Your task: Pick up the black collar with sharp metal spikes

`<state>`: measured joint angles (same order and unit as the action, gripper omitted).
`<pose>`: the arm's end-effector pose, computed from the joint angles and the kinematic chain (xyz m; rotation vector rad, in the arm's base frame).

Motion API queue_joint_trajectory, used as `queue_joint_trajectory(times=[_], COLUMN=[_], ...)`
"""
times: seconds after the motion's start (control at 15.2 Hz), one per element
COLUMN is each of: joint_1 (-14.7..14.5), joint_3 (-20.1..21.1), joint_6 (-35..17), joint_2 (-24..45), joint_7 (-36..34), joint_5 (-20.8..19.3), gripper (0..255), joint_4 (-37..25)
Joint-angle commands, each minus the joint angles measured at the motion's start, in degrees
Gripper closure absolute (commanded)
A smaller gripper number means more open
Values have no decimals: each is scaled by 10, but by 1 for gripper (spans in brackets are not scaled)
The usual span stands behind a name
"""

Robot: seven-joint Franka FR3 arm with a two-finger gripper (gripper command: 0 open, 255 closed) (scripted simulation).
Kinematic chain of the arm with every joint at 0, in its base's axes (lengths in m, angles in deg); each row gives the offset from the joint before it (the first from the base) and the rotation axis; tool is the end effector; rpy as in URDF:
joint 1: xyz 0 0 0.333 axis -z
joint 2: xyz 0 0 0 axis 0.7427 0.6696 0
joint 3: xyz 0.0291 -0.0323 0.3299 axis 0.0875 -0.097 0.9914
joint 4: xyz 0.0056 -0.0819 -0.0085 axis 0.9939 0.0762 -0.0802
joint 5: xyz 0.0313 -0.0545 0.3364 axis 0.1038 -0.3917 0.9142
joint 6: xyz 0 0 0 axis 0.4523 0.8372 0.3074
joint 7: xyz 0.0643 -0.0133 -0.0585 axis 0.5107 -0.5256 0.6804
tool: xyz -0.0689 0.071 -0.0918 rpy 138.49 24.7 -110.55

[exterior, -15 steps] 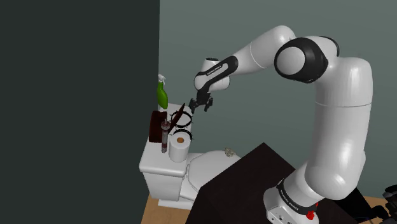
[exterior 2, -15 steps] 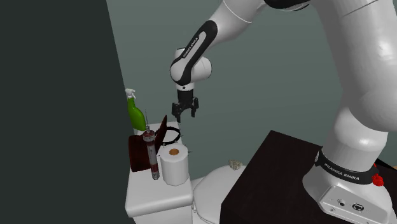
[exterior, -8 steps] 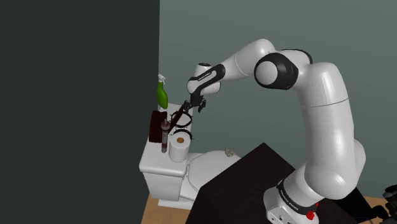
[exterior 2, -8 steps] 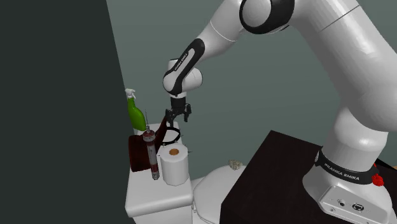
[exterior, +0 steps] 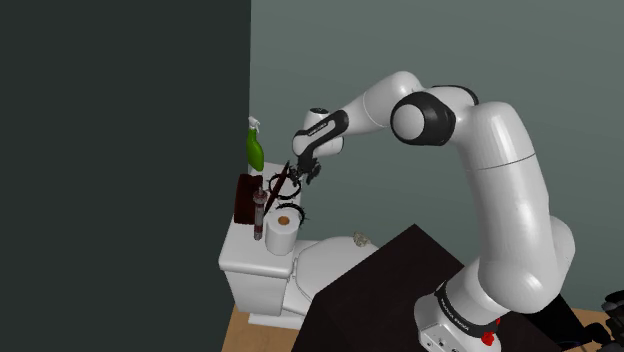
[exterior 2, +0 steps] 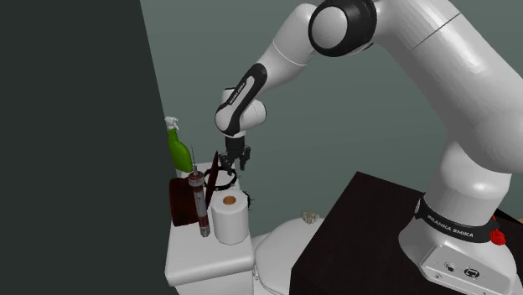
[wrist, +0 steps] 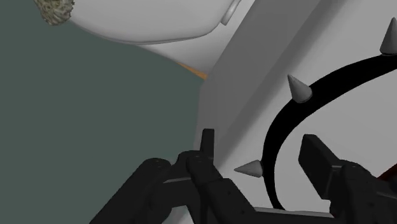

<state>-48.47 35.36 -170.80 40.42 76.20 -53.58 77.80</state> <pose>0.6531 -0.0184 0.1422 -3.0857 0.2904 0.0178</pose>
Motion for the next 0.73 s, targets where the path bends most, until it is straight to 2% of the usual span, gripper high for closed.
queue_joint_trajectory(times=[0.0,0.66], joint_1=[0,-1], joint_3=[0,-1], joint_6=[-1,6], joint_2=[1,-12], joint_7=[0,-1], joint_5=[0,-1], gripper=[255,255], joint_4=[0,5])
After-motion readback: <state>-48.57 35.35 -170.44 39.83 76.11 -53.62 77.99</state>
